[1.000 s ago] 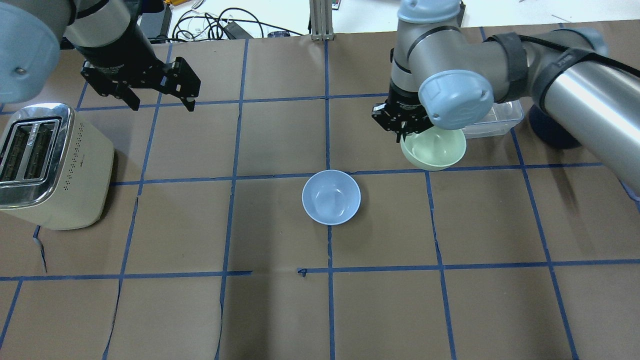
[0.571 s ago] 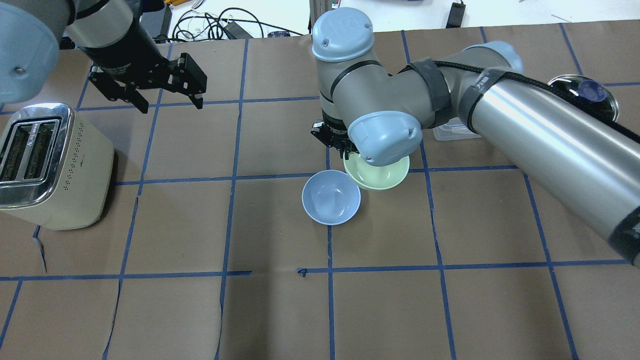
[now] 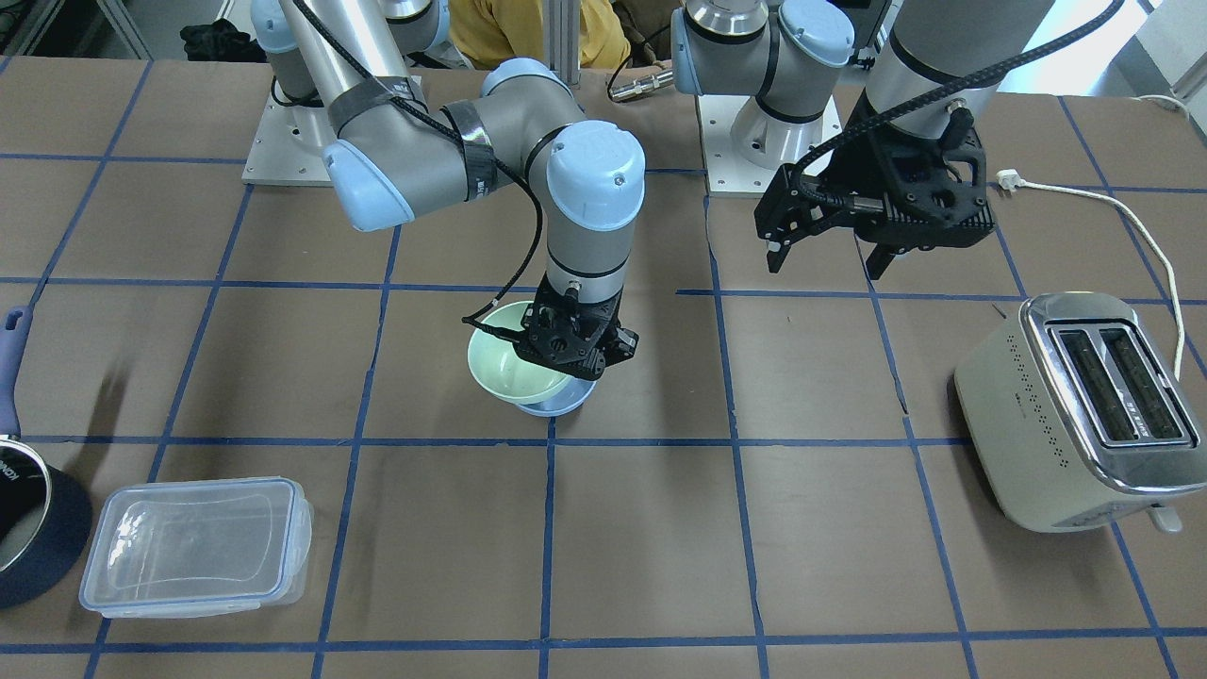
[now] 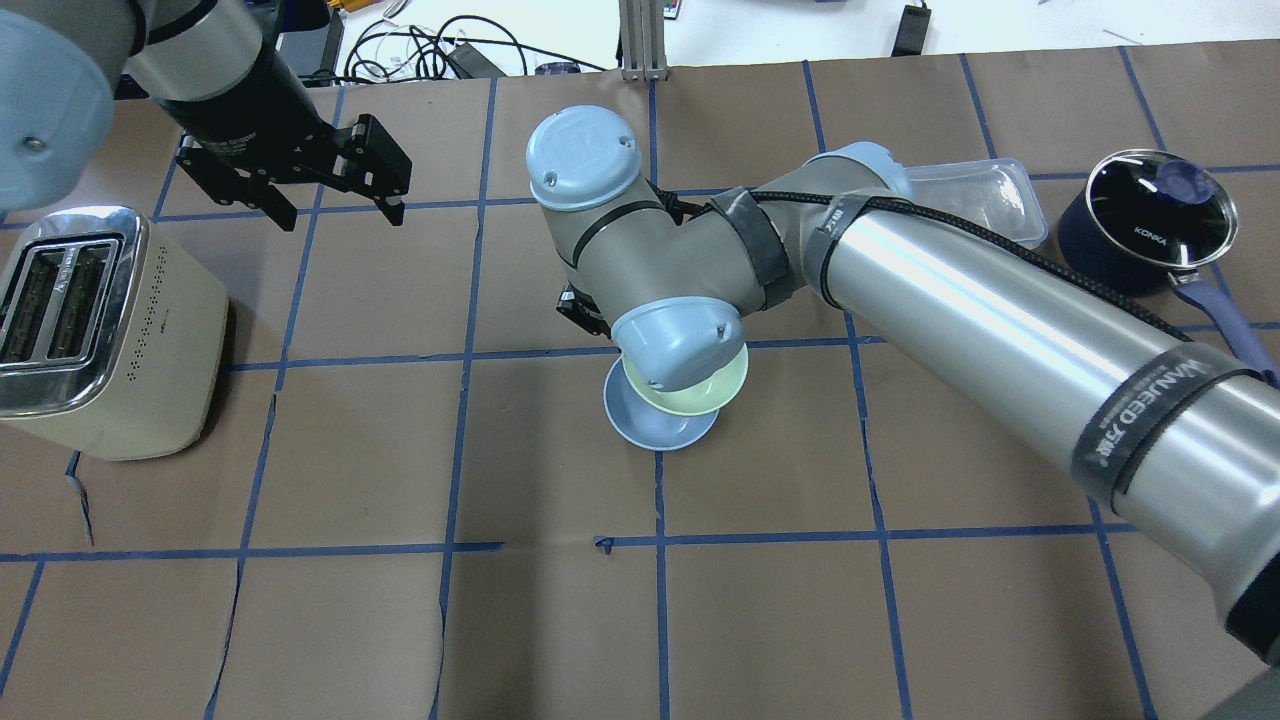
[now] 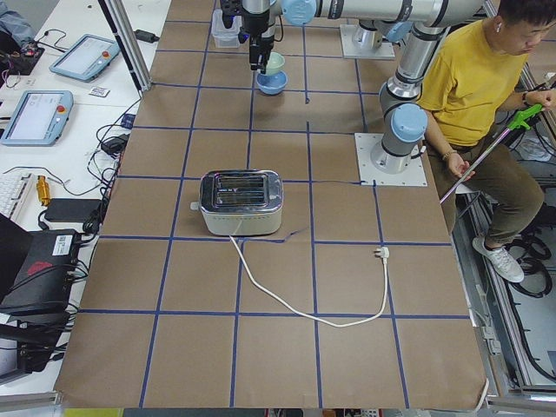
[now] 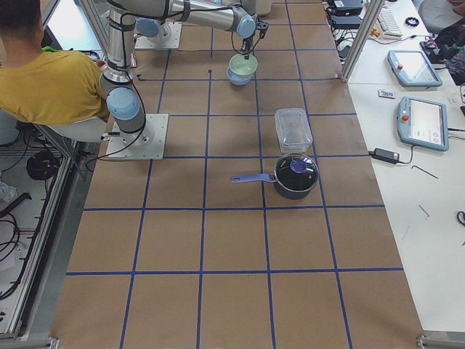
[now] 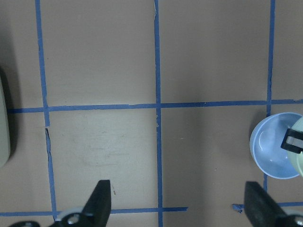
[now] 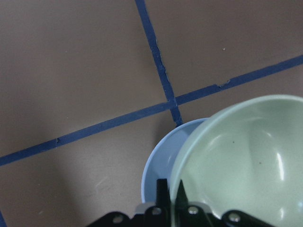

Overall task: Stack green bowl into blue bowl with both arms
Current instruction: 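Lower the green bowl into the blue bowl and open the right gripper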

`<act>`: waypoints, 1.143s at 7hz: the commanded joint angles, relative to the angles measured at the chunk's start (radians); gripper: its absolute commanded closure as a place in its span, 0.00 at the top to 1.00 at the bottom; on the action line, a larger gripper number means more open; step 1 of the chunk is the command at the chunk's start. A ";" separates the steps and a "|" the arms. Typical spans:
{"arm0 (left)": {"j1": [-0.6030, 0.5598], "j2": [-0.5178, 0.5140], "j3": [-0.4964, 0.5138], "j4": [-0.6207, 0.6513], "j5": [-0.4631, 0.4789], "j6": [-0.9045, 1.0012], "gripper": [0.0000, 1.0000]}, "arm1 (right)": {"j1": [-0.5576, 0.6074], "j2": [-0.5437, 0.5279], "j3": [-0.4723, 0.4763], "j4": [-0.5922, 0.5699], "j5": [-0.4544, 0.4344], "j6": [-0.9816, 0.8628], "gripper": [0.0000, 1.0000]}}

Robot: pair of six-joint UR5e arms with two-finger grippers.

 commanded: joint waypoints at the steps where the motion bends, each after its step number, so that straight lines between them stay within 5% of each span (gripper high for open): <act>1: -0.001 0.001 -0.002 -0.002 0.001 0.000 1.00 | 0.005 0.016 -0.001 -0.001 0.009 0.004 0.00; 2: 0.001 0.001 -0.002 -0.002 0.001 0.000 1.00 | 0.005 0.019 -0.003 -0.009 0.008 -0.004 0.10; 3: -0.001 0.001 -0.003 -0.002 0.001 0.002 1.00 | 0.005 0.021 -0.001 -0.012 0.000 -0.001 0.99; 6: -0.001 0.002 -0.003 -0.002 0.001 0.000 1.00 | -0.018 0.013 -0.074 0.032 -0.003 -0.015 1.00; 8: -0.001 0.002 -0.005 -0.002 0.001 0.002 1.00 | -0.158 -0.058 -0.135 0.219 -0.003 -0.199 1.00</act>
